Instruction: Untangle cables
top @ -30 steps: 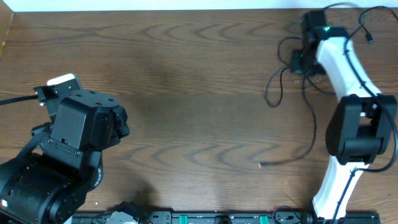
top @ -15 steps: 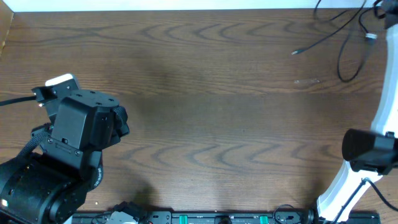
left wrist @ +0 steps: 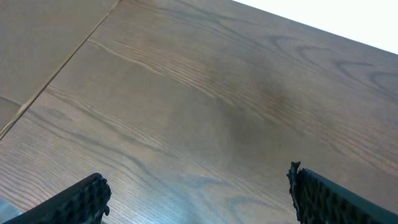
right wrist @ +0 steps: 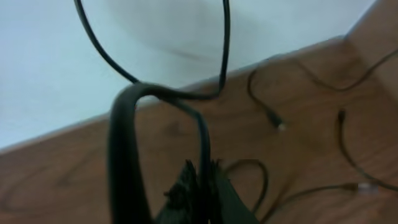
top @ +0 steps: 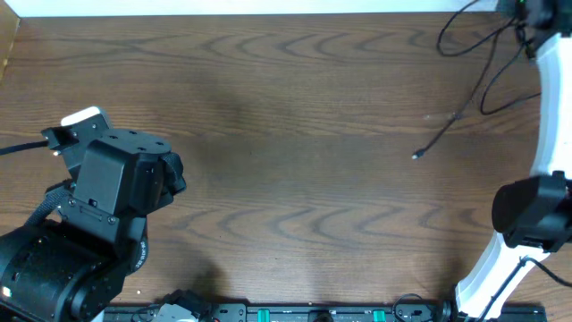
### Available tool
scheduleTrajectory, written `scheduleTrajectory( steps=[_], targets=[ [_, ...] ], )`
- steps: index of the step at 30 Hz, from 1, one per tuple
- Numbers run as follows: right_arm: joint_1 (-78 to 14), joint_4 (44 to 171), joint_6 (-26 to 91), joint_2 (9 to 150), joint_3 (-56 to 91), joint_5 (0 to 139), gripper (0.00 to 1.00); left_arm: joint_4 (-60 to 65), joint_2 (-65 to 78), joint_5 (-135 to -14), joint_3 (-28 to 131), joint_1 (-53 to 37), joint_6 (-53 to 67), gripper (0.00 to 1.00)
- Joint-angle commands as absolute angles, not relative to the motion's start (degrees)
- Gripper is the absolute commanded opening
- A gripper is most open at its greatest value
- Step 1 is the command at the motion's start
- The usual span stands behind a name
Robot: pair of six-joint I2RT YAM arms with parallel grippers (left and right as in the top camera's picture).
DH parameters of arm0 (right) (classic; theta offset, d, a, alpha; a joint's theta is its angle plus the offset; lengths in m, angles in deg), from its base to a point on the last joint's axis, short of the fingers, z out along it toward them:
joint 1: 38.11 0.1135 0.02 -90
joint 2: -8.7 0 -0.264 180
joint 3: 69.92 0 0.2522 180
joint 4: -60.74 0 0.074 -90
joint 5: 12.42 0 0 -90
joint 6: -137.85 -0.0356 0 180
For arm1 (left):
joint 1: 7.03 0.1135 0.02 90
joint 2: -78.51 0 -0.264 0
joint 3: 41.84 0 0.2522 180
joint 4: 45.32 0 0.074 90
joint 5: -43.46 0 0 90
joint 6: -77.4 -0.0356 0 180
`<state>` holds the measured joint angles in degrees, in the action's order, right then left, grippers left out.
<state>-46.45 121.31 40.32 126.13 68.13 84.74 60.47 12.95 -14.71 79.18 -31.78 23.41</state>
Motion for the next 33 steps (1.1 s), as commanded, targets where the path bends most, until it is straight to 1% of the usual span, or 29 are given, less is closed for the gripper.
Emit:
scheduleTrajectory(
  steps=[1,8,9,10,11,13,15,16,17,24,33],
  targets=[
    [-46.49,118.21,40.83,127.0,61.14,85.7,0.01,61.11,12.95,-14.38,78.83,-31.47,24.15,0.94],
    [-48.44,108.57,40.65,127.0,47.19,91.03,0.04,61.43,12.93,-14.38,78.83,-31.47,24.15,0.94],
    [-48.79,107.52,40.63,127.02,45.55,90.97,0.08,61.43,12.93,-14.38,78.83,-31.47,24.15,0.94],
    [-49.12,106.45,40.63,127.02,43.98,90.95,0.15,61.41,12.93,-14.38,78.83,-31.47,24.15,0.94],
    [-49.36,105.75,40.65,127.02,42.6,90.97,0.27,61.41,12.93,-14.38,78.83,-31.47,24.15,0.94],
    [-49.69,105.27,40.67,127.02,40.72,90.97,0.65,61.41,12.93,-14.38,78.83,-31.47,24.15,0.94],
    [-49.77,105.55,40.98,127.02,40.35,90.99,0.84,61.41,12.93,-14.38,78.83,-31.47,24.15,0.94],
    [-49.75,105.55,41.26,126.98,40.39,90.99,0.96,61.41,12.93,-14.38,78.83,-31.47,24.15,0.95],
    [-49.77,105.57,41.33,126.72,40.57,91.01,0.99,61.41,12.93,-14.38,78.83,-31.47,24.15,0.94],
    [-49.62,105.51,41.99,121.45,41.71,90.99,0.99,61.46,12.93,-14.44,78.83,-31.47,24.15,0.95],
    [-49.77,100.24,45.16,104.05,41.75,91.54,0.99,61.96,12.93,-17.22,78.83,-31.47,24.13,0.95]
  ],
)
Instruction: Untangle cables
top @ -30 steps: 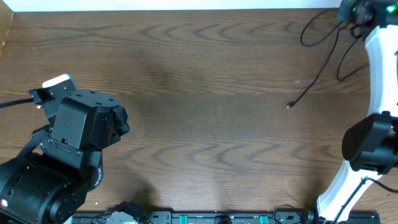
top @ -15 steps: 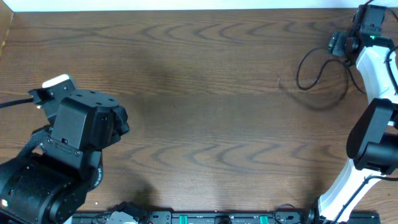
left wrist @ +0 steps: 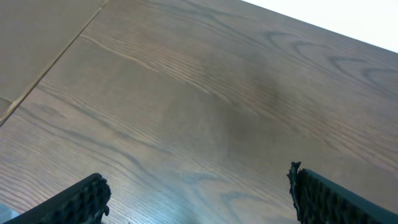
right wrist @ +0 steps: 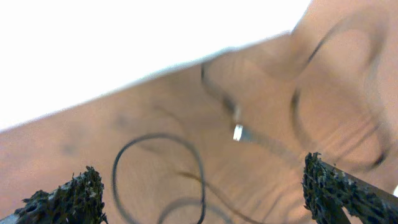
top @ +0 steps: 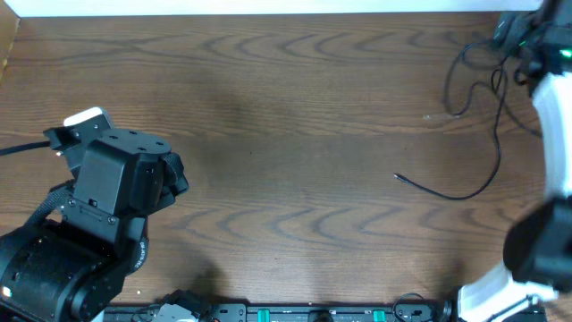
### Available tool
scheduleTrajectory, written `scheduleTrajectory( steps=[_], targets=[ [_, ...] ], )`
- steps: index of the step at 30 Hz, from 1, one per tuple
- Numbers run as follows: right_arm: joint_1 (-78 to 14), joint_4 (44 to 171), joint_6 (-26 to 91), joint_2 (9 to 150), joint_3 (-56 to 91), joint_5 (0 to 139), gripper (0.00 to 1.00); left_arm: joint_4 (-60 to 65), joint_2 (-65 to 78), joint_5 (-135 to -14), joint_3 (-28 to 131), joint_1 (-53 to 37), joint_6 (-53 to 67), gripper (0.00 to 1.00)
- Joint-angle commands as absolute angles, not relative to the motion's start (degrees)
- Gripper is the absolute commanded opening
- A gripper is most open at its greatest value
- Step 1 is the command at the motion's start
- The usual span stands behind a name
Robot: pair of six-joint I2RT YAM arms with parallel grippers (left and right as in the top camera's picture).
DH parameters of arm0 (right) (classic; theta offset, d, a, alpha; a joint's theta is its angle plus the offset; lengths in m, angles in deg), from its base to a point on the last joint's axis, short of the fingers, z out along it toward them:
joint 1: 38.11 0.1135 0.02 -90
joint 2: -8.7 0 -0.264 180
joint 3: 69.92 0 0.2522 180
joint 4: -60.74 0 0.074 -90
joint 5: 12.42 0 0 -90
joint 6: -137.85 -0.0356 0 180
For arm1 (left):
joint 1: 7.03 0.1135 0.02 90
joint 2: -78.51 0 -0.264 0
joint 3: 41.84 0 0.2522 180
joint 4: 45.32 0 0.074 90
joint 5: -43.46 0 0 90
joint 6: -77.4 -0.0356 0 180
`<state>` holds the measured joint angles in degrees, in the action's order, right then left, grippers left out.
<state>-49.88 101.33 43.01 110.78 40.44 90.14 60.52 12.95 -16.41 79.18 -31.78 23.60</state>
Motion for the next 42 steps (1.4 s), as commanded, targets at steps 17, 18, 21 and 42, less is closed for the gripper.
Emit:
scheduleTrajectory(
  steps=[17,18,21,42],
  targets=[
    [-49.69,96.18,49.48,93.91,41.55,94.81,0.99,65.21,12.93,-18.93,78.83,-31.47,24.13,0.95],
    [-49.69,95.45,48.52,92.44,41.58,94.77,0.99,65.21,12.93,-18.95,78.83,-31.45,24.13,0.95],
    [-49.64,94.45,45.88,87.68,41.58,94.36,0.99,65.21,12.93,-18.95,78.83,-31.45,24.13,0.95],
    [-46.06,113.75,27.67,57.06,41.49,89.42,0.99,65.21,12.93,-18.95,78.83,-31.47,24.13,0.95]
  ],
)
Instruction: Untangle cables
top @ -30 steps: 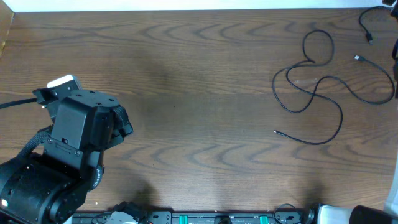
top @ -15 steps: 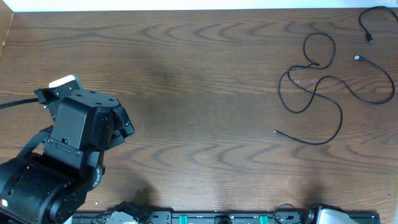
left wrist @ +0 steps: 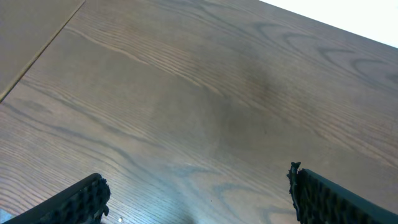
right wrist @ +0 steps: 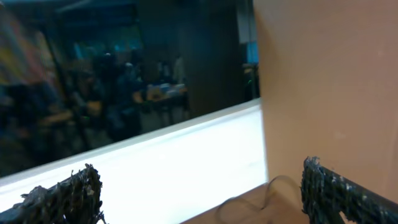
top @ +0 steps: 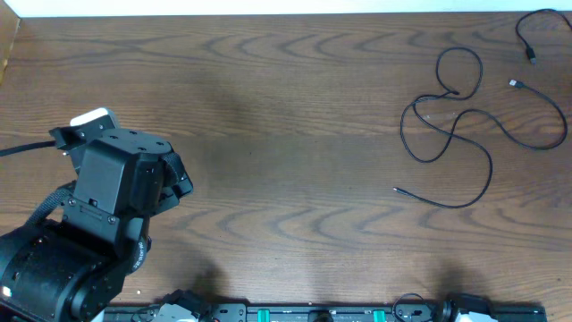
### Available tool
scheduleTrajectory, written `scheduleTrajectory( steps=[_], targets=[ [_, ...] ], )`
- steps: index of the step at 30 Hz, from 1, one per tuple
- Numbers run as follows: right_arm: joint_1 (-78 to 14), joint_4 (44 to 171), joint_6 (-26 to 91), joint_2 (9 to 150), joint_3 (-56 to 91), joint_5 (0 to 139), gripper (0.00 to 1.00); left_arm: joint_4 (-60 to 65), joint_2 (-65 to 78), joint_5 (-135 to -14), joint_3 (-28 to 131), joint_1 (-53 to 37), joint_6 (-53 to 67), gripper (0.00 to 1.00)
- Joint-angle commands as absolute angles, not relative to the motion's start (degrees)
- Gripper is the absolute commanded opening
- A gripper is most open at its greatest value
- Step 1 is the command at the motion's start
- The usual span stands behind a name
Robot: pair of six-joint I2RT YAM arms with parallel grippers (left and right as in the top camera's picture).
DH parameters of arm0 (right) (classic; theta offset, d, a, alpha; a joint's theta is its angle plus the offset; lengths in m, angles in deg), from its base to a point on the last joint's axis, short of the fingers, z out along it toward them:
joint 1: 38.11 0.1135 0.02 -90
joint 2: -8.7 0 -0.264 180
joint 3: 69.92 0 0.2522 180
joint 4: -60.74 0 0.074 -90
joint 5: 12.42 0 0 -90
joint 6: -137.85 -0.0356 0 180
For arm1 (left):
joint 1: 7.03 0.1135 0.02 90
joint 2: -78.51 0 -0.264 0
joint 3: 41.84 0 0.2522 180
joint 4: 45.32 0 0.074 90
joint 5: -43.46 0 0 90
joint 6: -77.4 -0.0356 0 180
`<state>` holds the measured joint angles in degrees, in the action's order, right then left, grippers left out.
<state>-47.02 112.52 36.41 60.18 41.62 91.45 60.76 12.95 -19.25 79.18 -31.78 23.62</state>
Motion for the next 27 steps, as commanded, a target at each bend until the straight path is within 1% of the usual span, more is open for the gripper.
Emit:
scheduleTrajectory(
  steps=[1,6,12,18,23,27],
  targets=[
    [-45.88,114.36,26.18,55.68,41.33,88.45,0.99,65.21,12.93,-18.95,78.83,-31.47,24.13,0.95],
    [-45.84,114.36,24.26,46.89,38.12,81.33,0.99,65.21,12.93,-18.95,78.83,-31.47,24.13,0.95],
    [-45.95,110.32,24.3,34.39,32.55,81.74,0.99,65.21,12.93,-18.95,78.83,-31.47,24.13,0.95],
    [-45.93,108.66,24.3,23.35,31.04,81.92,0.99,65.21,12.93,-18.95,78.83,-31.47,24.13,0.95],
    [-45.31,108.66,24.39,17.76,31.06,81.94,0.99,65.21,12.93,-18.95,78.83,-31.47,24.13,0.95],
    [-44.26,108.42,26.18,16.19,31.22,82.25,0.99,65.21,12.93,-18.93,78.83,-31.47,24.13,0.95]
  ],
)
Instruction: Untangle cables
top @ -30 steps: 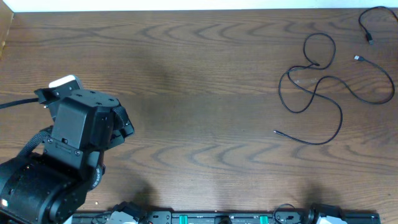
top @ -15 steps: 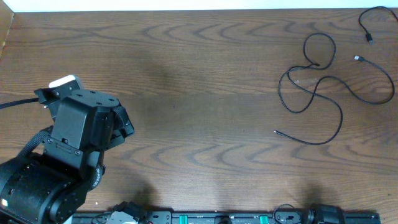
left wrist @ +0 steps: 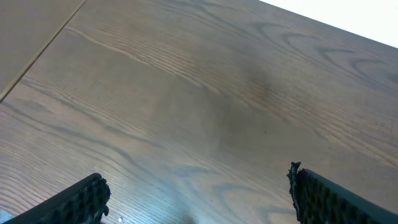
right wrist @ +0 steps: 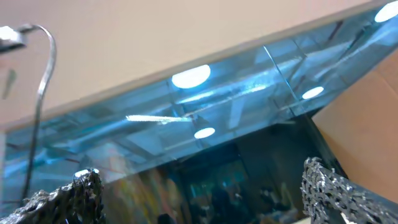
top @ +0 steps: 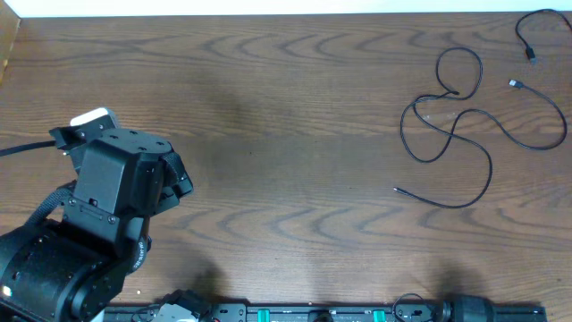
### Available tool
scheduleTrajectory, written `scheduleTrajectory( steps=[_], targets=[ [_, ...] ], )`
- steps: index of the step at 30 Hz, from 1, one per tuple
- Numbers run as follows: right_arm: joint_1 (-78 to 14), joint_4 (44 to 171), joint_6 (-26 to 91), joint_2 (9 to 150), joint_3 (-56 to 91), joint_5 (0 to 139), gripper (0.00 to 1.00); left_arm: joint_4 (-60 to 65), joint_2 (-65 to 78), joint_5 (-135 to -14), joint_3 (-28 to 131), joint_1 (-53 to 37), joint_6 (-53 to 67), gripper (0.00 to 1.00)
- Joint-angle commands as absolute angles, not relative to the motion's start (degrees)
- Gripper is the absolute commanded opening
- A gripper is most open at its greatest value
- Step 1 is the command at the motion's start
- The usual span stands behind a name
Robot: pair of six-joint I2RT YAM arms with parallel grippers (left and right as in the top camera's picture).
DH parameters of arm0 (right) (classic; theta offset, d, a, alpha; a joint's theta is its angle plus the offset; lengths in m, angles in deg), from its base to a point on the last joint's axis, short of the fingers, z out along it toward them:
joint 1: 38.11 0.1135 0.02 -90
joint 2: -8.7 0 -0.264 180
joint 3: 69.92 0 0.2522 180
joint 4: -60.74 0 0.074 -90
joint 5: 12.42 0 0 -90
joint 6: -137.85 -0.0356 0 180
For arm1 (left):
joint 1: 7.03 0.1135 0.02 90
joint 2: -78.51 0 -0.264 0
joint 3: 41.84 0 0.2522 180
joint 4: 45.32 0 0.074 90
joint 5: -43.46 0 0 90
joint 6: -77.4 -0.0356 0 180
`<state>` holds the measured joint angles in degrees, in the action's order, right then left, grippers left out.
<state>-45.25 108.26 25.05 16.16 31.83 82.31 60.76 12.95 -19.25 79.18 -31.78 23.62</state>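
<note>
Thin black cables lie on the wooden table at the right in the overhead view. A long cable [top: 449, 125] runs in loose loops down to a free tip [top: 396, 190]. A second cable [top: 529, 38] lies in the far right corner, and a small plug [top: 516, 84] sits close below it. My left gripper [left wrist: 196, 202] is open over bare wood at the near left, far from the cables. My right gripper [right wrist: 199, 199] is open with nothing between its fingers and faces glass and ceiling lights. The right arm is out of the overhead view.
The bulky black left arm [top: 107, 197] fills the table's near left corner. A rail with connectors [top: 304, 313] runs along the front edge. The table's left edge [left wrist: 37, 53] shows in the left wrist view.
The cables and the left arm have not moved. The right wrist view has gone from a wall and a bright strip to glass and ceiling lights, so the right gripper now points higher.
The right gripper was shut on a cable in the far right corner. Then it stood open above the cables there. Later the right arm was gone from the overhead view, with the cables spread in loops. The left arm barely moved throughout.
</note>
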Motion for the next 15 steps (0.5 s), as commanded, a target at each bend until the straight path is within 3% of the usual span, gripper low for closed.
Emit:
scheduleTrajectory(
  steps=[1,15],
  targets=[
    [-44.29,108.35,26.27,15.99,31.22,82.71,0.99,65.21,12.93,-18.95,78.83,-31.47,24.13,0.95],
    [-42.14,108.04,26.25,15.16,31.22,83.43,0.99,65.21,12.93,-18.95,78.83,-31.47,24.13,0.95]
  ],
)
